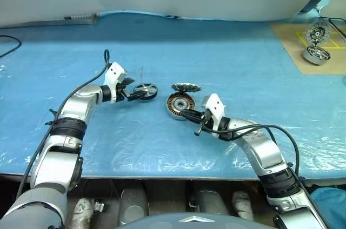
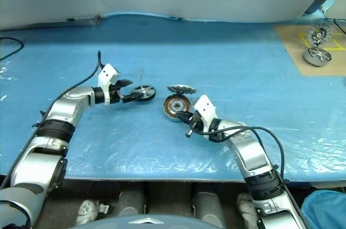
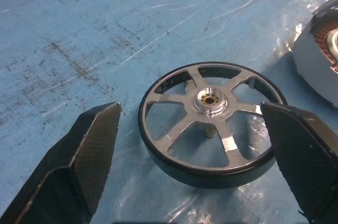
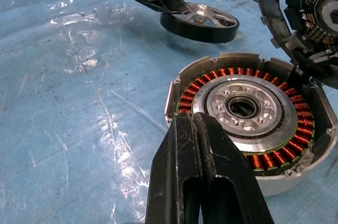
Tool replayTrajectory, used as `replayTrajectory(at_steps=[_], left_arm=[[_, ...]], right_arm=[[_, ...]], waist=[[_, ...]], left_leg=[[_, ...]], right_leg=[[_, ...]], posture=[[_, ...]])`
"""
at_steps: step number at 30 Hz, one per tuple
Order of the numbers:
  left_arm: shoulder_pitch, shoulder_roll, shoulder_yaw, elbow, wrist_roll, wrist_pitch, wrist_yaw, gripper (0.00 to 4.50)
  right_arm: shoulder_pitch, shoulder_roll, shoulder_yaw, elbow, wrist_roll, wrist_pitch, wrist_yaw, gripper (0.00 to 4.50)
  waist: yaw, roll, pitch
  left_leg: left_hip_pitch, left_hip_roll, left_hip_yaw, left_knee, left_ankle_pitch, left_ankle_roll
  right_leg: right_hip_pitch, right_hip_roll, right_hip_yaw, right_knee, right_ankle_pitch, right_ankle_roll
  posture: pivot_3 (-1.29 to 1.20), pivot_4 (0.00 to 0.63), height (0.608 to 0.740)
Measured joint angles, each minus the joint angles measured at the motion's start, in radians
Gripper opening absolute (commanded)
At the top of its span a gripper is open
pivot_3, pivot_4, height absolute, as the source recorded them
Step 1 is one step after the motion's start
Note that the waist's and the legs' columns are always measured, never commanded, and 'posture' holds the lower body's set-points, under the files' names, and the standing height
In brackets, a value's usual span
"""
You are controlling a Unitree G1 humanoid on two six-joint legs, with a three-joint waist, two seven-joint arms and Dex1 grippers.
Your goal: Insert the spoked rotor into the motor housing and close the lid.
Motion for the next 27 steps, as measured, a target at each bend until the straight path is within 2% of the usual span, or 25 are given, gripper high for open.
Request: replayTrajectory(at_steps=[3, 21, 27], left_arm=[[-0.026, -0.017, 0.0, 0.055, 0.015, -0.022, -0.001, 2.92], [-0.039, -0.042, -0.005, 0.05, 0.054, -0.028, -0.004, 2.92], [-0.012, -0.042, -0.01, -0.045, 0.056, 0.039, 0.003, 2.92]], right_arm=[[0.003, 0.0, -0.001, -0.001, 0.0, 0.0, -0.005, 0.0], [0.008, 0.0, -0.001, -0.002, 0.001, 0.0, -0.022, 0.0], [0.008, 0.002, -0.001, -0.003, 0.002, 0.0, -0.023, 0.0]], waist=[[0.0, 0.0, 0.0], [0.001, 0.0, 0.0], [0.001, 0.0, 0.0]], left_leg=[[-0.001, 0.0, 0.0, 0.0, 0.0, 0.0], [-0.001, 0.0, 0.0, 0.0, 0.0, 0.0], [-0.001, 0.0, 0.0, -0.001, 0.0, 0.0]], right_leg=[[0.0, 0.0, 0.0, 0.0, 0.0, 0.0], [0.0, 0.0, -0.001, 0.0, 0.0, 0.0], [0.0, 0.0, -0.001, -0.001, 0.0, 0.0]], posture=[[0.0, 0.15, 0.74], [0.0, 0.15, 0.74], [0.0, 0.15, 0.74]])
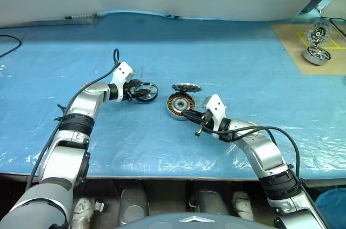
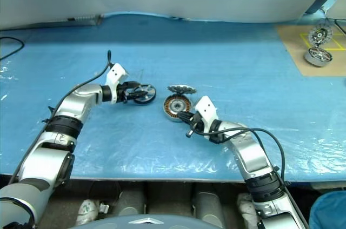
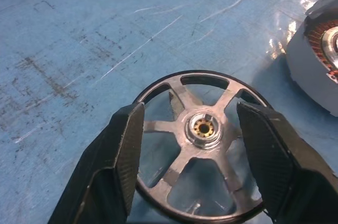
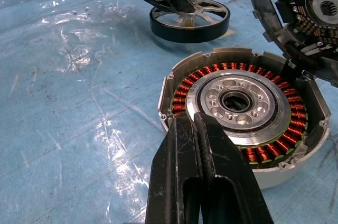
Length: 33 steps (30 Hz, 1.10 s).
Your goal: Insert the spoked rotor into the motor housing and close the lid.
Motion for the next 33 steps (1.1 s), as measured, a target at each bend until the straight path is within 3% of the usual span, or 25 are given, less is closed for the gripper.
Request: replayTrajectory(at_steps=[19, 33], left_arm=[[0.092, -0.013, -0.003, -0.255, -0.007, 0.252, 0.13, 2.92], [0.058, -0.048, 0.032, -0.263, -0.05, 0.384, 0.2, 2.92]], right_arm=[[0.0, 0.004, 0.001, -0.003, 0.0, 0.005, 0.0, 0.0], [0.0, 0.008, 0.002, -0.004, 0.0, 0.009, -0.003, 0.0]], waist=[[-0.002, 0.0, 0.0], [-0.003, 0.0, 0.0]], left_leg=[[0.0, 0.0, 0.0, -0.001, 0.0, 0.0], [0.0, 0.0, 0.0, -0.003, 0.0, 0.0]], right_leg=[[0.0, 0.0, 0.0, -0.001, 0.0, 0.0], [0.0, 0.0, -0.001, -0.004, 0.0, 0.0]], posture=[[0.0, 0.15, 0.74], [0.0, 0.15, 0.74]])
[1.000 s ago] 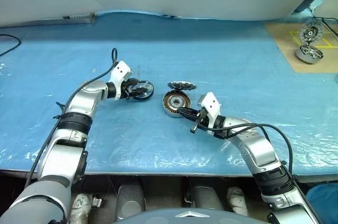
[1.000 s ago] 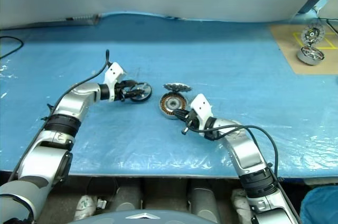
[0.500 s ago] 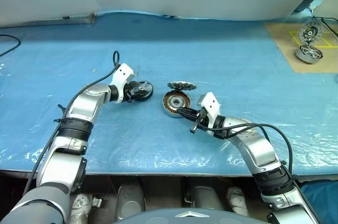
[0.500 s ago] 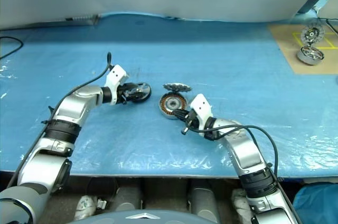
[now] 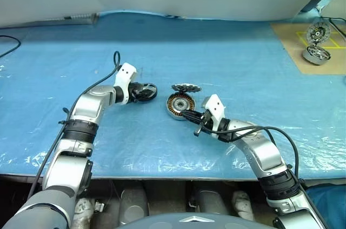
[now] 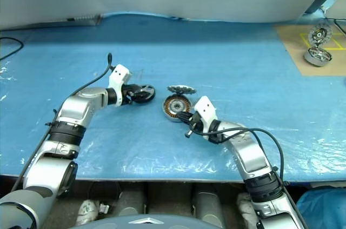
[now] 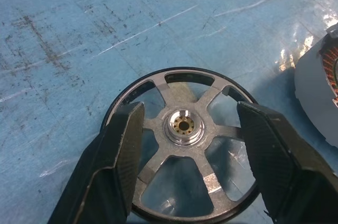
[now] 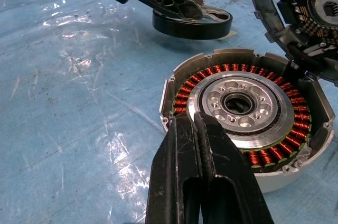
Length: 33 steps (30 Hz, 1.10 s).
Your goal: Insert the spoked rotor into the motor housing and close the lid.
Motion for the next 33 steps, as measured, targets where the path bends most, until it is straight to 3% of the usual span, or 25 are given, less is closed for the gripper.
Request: replayTrajectory(at_steps=[12, 23, 33], left_arm=[[-0.052, 0.029, -0.025, 0.002, 0.001, 0.117, -0.001, 2.92], [-0.028, 0.102, -0.091, -0.146, -0.007, 0.27, -0.054, 2.92], [-0.02, 0.083, -0.092, -0.129, -0.012, 0.236, -0.014, 2.92]], right_arm=[[0.0, 0.004, 0.001, -0.001, 0.0, 0.001, -0.003, 0.0], [-0.001, 0.013, 0.003, -0.001, -0.001, 0.001, -0.009, 0.0], [-0.006, 0.018, 0.011, -0.001, -0.002, 0.001, -0.011, 0.0]], waist=[[-0.001, 0.0, 0.0], [-0.002, 0.0, 0.0], [-0.001, 0.0, 0.0]], left_leg=[[0.0, 0.0, 0.0, -0.003, 0.0, 0.0], [0.0, 0.0, 0.0, -0.004, 0.0, 0.0], [0.001, 0.0, 0.0, -0.005, 0.0, 0.0]], right_leg=[[0.0, 0.0, 0.0, -0.003, 0.0, 0.0], [0.0, 0.0, -0.001, -0.005, 0.0, 0.0], [0.003, 0.0, -0.001, -0.005, 0.0, 0.0]], posture=[[0.0, 0.15, 0.74], [0.0, 0.15, 0.74], [0.0, 0.15, 0.74]])
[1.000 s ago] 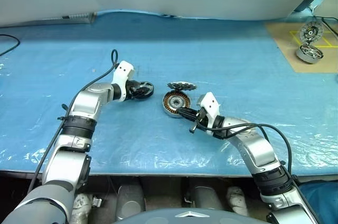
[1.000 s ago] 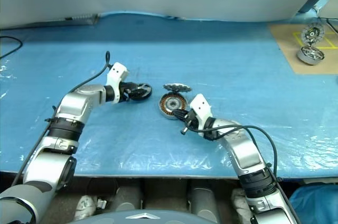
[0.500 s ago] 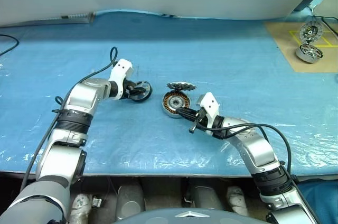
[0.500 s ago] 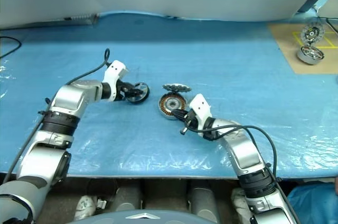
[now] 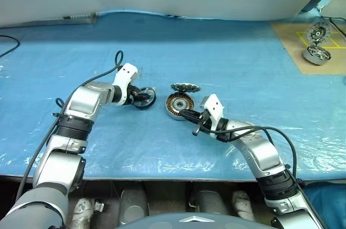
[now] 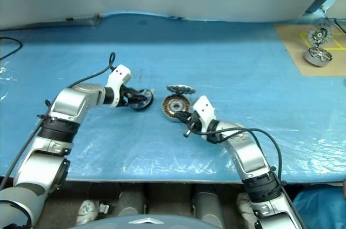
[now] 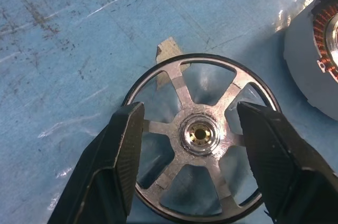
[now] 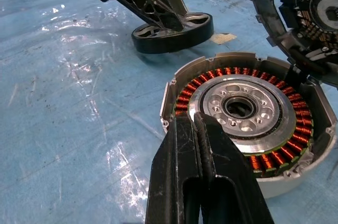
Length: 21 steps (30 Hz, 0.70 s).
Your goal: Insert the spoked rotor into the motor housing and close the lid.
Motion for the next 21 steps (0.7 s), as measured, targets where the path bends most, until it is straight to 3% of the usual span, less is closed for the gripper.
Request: replayTrajectory(at_steps=[4, 7, 11, 21], left_arm=[[-0.005, 0.0, -0.005, 0.019, 0.0, -0.02, -0.008, 2.92], [-0.01, 0.0, -0.01, 0.029, 0.001, -0.029, -0.015, 2.44], [-0.017, 0.001, -0.019, 0.034, 0.002, -0.037, -0.026, 1.25], [-0.019, 0.007, -0.02, 0.039, 0.008, -0.05, -0.039, 1.25]], right_arm=[[0.0, 0.0, 0.001, 0.0, 0.0, 0.0, -0.001, 0.0], [0.0, 0.0, 0.001, 0.0, -0.001, 0.0, -0.002, 0.0], [0.0, -0.001, 0.001, 0.0, -0.001, 0.0, -0.004, 0.0], [0.0, -0.001, 0.0, 0.0, 0.0, 0.0, -0.007, 0.0]], waist=[[0.0, 0.0, 0.0], [0.0, 0.0, 0.0], [0.001, 0.001, 0.0], [0.001, 0.002, -0.001]], left_leg=[[0.001, 0.0, 0.0, 0.0, 0.0, 0.0], [0.001, 0.0, 0.0, 0.0, 0.0, 0.0], [0.001, 0.0, 0.0, 0.0, 0.0, 0.0], [0.002, 0.0, 0.0, -0.001, 0.0, 0.0]], right_leg=[[0.001, 0.0, 0.0, 0.0, 0.0, 0.0], [0.001, 0.0, 0.0, 0.0, 0.0, 0.0], [0.001, 0.0, 0.0, 0.0, 0.0, 0.0], [0.002, 0.0, 0.0, -0.001, 0.0, 0.0]], posture=[[0.0, 0.15, 0.74], [0.0, 0.15, 0.74], [0.0, 0.15, 0.74], [0.0, 0.15, 0.74]])
